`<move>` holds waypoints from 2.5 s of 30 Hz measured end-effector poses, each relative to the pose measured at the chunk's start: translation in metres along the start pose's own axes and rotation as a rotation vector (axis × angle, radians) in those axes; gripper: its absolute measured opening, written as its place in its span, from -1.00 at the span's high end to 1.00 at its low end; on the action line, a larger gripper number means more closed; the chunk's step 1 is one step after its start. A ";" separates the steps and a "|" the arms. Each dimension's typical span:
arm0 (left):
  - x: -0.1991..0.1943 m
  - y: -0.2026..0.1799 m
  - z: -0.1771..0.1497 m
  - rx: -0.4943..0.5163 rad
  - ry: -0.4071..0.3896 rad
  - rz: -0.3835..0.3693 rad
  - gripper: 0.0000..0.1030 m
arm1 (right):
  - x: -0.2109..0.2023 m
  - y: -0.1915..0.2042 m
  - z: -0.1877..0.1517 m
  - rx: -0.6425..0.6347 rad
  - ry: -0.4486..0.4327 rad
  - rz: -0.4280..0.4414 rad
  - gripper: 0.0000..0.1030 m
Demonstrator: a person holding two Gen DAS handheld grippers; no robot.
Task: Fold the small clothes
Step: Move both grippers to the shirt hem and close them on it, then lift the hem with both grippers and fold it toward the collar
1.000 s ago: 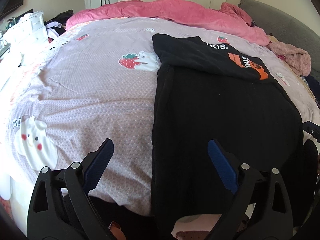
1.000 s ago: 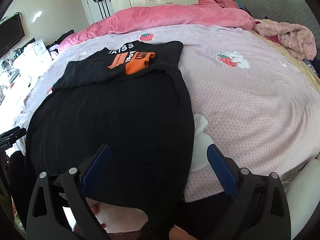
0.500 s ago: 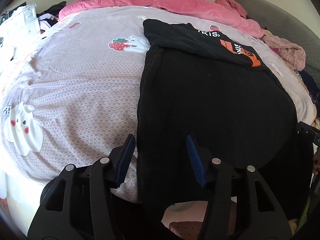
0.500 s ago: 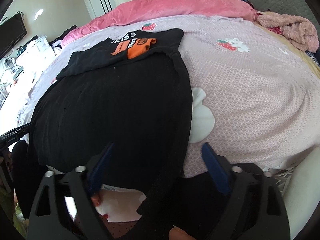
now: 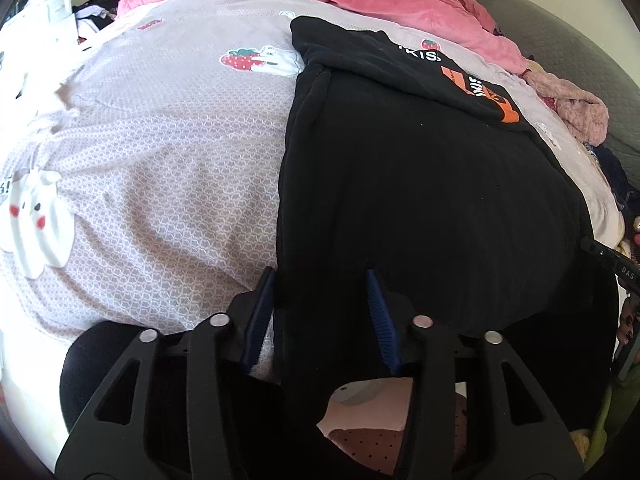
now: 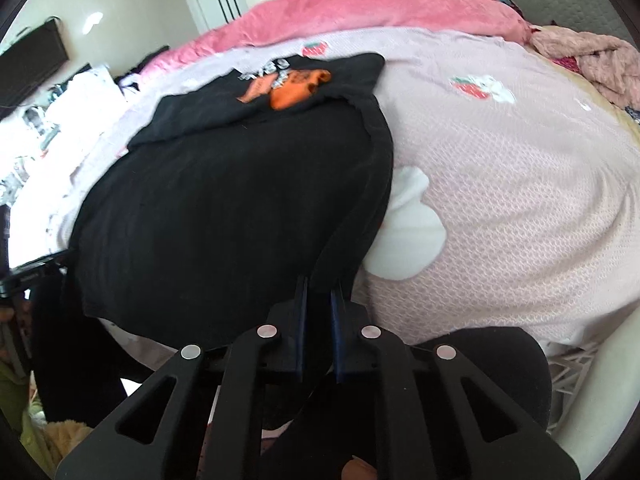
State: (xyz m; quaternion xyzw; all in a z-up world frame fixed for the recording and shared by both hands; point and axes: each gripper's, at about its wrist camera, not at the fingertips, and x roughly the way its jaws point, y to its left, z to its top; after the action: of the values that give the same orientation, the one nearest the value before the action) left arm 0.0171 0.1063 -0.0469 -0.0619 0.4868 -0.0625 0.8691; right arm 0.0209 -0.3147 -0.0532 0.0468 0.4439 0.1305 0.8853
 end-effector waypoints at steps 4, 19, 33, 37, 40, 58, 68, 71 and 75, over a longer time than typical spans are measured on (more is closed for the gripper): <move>0.001 0.000 0.000 -0.003 0.002 -0.006 0.46 | 0.007 -0.003 -0.001 0.012 0.025 -0.019 0.74; -0.040 -0.002 0.020 -0.033 -0.151 -0.063 0.87 | -0.032 0.000 0.020 -0.038 -0.165 0.033 0.85; -0.019 0.013 0.108 -0.105 -0.224 -0.057 0.86 | -0.018 -0.022 0.106 0.000 -0.294 -0.049 0.84; 0.001 0.011 0.112 -0.106 -0.204 -0.041 0.78 | 0.005 -0.022 0.111 0.005 -0.247 -0.077 0.84; 0.006 0.014 0.110 -0.121 -0.193 -0.051 0.64 | 0.013 -0.025 0.108 0.033 -0.229 -0.074 0.76; 0.000 0.019 0.062 -0.170 -0.131 -0.136 0.14 | 0.018 -0.011 0.057 0.085 -0.135 0.006 0.00; 0.011 0.008 0.062 -0.153 -0.107 -0.143 0.46 | 0.029 -0.002 0.059 0.109 -0.114 0.040 0.00; 0.012 0.004 0.065 -0.143 -0.116 -0.144 0.73 | 0.030 -0.003 0.061 0.120 -0.119 0.051 0.05; 0.013 0.000 0.072 -0.129 -0.119 -0.153 0.94 | 0.034 -0.007 0.066 0.127 -0.123 0.049 0.51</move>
State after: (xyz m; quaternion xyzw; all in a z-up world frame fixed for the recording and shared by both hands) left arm 0.0852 0.1073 -0.0205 -0.1584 0.4313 -0.0933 0.8833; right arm 0.0941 -0.3100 -0.0408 0.1216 0.3950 0.1205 0.9026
